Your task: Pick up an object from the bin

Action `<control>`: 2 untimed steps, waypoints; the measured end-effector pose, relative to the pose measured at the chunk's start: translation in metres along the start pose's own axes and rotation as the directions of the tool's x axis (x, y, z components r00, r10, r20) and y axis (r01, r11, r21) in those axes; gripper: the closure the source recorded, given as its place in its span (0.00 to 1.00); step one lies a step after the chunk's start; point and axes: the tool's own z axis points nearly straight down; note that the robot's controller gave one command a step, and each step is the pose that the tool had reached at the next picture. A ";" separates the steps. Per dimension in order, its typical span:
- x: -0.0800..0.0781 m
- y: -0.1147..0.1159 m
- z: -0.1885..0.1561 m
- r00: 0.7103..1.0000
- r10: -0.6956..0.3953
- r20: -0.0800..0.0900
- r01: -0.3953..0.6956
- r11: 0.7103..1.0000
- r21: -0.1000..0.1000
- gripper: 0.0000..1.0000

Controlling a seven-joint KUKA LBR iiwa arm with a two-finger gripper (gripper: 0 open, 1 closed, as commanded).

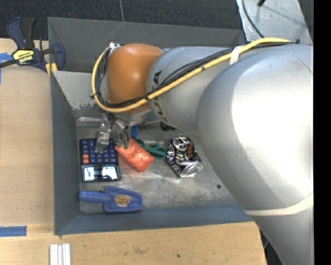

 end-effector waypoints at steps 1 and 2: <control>0.000 0.000 0.000 1.000 0.001 0.000 -0.001 1.000 0.000 1.00; 0.000 -0.002 -0.051 1.000 -0.021 -0.010 0.021 1.000 0.010 1.00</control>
Offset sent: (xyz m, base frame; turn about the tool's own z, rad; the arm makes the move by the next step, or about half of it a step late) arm 0.0032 -0.0001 0.1066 -0.0398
